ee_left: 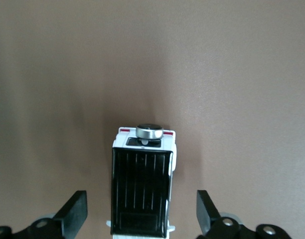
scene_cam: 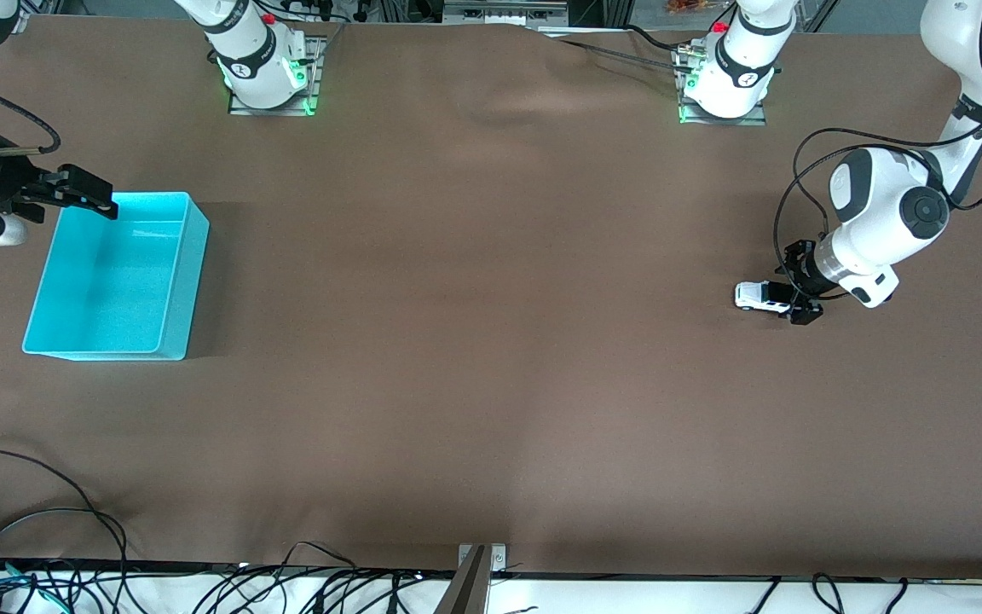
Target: Wind and store white jeep toy
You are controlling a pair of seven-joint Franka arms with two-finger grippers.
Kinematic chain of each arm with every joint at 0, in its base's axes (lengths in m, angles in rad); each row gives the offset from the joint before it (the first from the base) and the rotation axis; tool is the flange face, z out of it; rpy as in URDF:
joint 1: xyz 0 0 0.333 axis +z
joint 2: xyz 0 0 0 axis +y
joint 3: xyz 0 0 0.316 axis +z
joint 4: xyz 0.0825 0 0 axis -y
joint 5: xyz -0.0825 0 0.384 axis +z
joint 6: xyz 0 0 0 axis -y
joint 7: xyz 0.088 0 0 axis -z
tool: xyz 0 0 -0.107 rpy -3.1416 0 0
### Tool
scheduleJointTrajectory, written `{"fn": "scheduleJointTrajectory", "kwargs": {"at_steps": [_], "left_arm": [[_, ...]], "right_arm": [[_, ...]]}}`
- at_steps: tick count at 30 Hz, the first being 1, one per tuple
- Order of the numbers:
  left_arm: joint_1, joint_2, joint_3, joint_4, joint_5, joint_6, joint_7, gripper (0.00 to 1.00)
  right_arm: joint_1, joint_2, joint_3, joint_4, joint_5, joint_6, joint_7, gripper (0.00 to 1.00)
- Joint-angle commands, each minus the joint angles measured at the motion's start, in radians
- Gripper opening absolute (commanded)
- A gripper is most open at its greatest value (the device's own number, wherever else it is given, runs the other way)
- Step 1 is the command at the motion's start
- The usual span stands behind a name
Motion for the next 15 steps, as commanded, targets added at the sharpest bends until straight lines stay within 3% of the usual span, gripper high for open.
{"fn": "scheduleJointTrajectory", "kwargs": {"at_steps": [1,6,9,15], "left_arm": [[0.008,0.012,-0.005,-0.003,0.075,0.015,-0.076,0.66],[0.008,0.004,-0.006,0.0,0.082,0.008,-0.099,0.32],[0.008,0.0,-0.008,0.002,0.082,0.002,-0.099,0.18],[0.003,-0.025,-0.015,0.022,0.082,-0.053,-0.148,0.14]], "right_arm": [[-0.002,-0.001,0.005,0.017,0.006,-0.021,0.001,1.0],[-0.002,-0.001,0.003,0.017,0.006,-0.02,0.001,1.0],[-0.002,-0.001,0.003,0.017,0.006,-0.02,0.001,1.0],[-0.002,-0.001,0.003,0.017,0.006,-0.021,0.0,1.0]]}}
